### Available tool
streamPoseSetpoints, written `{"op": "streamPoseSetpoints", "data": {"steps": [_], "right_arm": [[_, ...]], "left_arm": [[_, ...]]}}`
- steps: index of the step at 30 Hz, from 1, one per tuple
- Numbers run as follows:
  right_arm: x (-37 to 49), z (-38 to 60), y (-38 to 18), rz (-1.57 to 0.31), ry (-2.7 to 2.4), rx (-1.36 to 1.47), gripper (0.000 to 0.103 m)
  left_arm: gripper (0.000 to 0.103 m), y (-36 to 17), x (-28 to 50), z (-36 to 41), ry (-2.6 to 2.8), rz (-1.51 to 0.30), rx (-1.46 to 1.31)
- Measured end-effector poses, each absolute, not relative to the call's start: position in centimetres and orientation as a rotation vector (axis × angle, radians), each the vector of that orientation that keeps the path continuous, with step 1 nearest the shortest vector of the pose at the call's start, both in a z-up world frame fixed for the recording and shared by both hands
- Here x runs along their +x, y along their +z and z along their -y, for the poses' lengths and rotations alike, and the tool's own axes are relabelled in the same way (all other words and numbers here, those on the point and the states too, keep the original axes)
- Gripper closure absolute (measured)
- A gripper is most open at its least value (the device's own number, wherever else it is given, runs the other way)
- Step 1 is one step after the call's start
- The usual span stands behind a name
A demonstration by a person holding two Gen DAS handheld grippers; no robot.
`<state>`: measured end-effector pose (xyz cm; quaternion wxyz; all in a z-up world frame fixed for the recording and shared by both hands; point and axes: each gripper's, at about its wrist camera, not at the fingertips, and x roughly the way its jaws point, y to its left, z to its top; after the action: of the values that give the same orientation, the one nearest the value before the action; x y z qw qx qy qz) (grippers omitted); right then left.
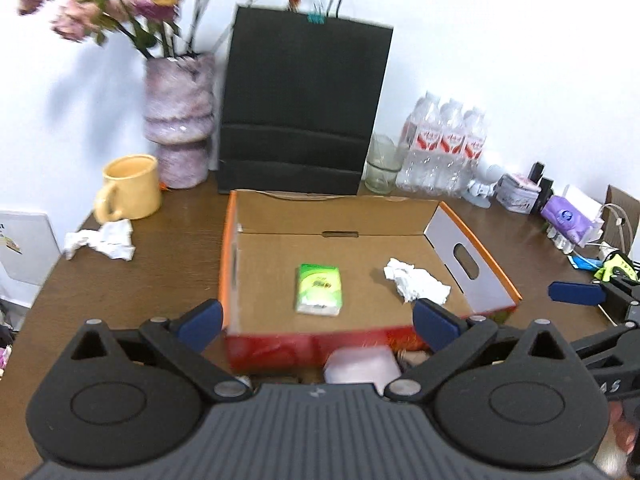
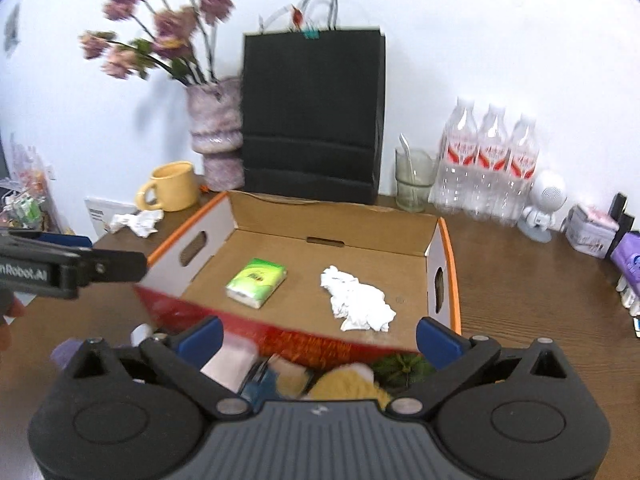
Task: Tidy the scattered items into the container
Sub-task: 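Return left tool to the table and grasp the red rose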
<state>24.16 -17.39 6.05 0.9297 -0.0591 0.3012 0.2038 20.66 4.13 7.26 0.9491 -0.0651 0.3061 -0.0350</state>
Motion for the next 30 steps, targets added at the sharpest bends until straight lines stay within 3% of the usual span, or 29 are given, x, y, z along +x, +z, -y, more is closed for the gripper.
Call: {"op": "streamPoseSetpoints", "data": {"steps": [13,22,30], "right_arm": [[14.5,18.1,1.0,-0.561,0.449,-0.094,0.000],[12.3,16.5,-2.7,-0.565,0.458,-0.080,0.000],[12.5,15.1,-3.5,-0.570,0.461,-0.092,0.000]], "left_arm": [[0.000,1.7,10.1,-7.4,0.005,-0.559,-0.161],[0.000,-2.7,8.1,-7.2,0.014,-0.618,-0.183],[0.000,-3.3,8.6,-6.7,0.030,-0.631,-0.145]]}}
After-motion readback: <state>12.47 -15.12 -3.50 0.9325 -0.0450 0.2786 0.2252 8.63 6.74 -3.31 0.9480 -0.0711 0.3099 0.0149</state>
